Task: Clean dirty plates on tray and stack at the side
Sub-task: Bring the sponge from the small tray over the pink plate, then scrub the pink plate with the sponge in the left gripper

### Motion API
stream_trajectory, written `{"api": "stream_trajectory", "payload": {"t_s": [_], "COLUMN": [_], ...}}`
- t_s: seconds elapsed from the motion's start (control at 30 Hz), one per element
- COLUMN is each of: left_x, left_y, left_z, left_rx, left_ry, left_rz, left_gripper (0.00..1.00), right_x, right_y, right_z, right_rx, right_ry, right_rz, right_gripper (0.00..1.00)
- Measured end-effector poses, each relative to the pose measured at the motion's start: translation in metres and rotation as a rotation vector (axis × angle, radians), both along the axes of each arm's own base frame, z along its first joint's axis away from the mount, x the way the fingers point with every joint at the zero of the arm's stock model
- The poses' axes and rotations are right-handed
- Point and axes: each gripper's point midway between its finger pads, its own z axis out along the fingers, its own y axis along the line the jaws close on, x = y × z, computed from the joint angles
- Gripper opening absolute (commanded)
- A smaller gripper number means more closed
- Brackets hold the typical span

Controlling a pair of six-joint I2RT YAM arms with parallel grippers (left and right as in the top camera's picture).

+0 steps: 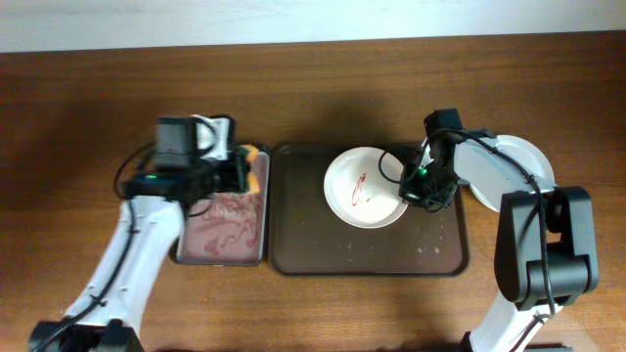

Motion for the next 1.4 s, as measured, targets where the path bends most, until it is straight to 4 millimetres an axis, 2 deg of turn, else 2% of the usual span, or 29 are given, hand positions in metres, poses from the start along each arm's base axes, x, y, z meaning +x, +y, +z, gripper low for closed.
{"api": "stream_trajectory", "payload": {"t_s": [0.07, 0.17, 0.3, 0.37, 0.47, 0.63, 0.73, 0.9, 1.1, 1.23, 1.4], "left_x": [-0.001, 0.002, 0.006, 0.001, -0.011, -0.035, -0.045, -0.054, -0.064, -0.07, -0.069], "left_y": [-0.02, -0.047, -0.093, -0.117, -0.154, -0.187, -0.194, -0.19, -0.197, -0.21, -0.209], "left_z": [-0.003, 0.001, -0.006, -0.021, -0.049, -0.083, -0.096, -0.118, -0.116, -0.11, -0.111], "left_rx": [0.107, 0.113, 0.011, -0.03, -0.099, -0.181, -0.207, -0.187, -0.21, -0.251, -0.245], "left_ry": [-0.038, -0.084, -0.088, -0.04, 0.056, 0.224, 0.301, 0.38, 0.415, 0.417, 0.412], "left_rz": [-0.029, -0.048, -0.094, -0.111, -0.114, -0.102, -0.096, -0.075, -0.104, -0.152, -0.146], "left_gripper": [0.0, 0.0, 0.0, 0.0, 0.0, 0.0, 0.0, 0.0, 0.0, 0.0, 0.0], "right_x": [-0.002, -0.005, -0.016, -0.021, -0.022, -0.022, -0.023, -0.022, -0.022, -0.022, -0.022], "right_y": [0.0, 0.007, 0.042, 0.056, 0.062, 0.062, 0.062, 0.062, 0.062, 0.062, 0.062], "right_z": [0.0, 0.0, 0.001, 0.001, 0.001, 0.001, 0.001, 0.001, 0.001, 0.001, 0.001], "right_rx": [-0.001, 0.01, 0.021, 0.025, 0.027, 0.029, 0.029, 0.029, 0.029, 0.029, 0.029], "right_ry": [0.003, 0.003, 0.005, 0.008, 0.006, 0.005, 0.006, 0.005, 0.005, 0.005, 0.005], "right_rz": [0.022, 0.064, 0.173, 0.209, 0.224, 0.225, 0.225, 0.225, 0.224, 0.224, 0.224], "right_gripper": [0.04, 0.04, 0.04, 0.04, 0.04, 0.04, 0.04, 0.04, 0.04, 0.04, 0.04]}}
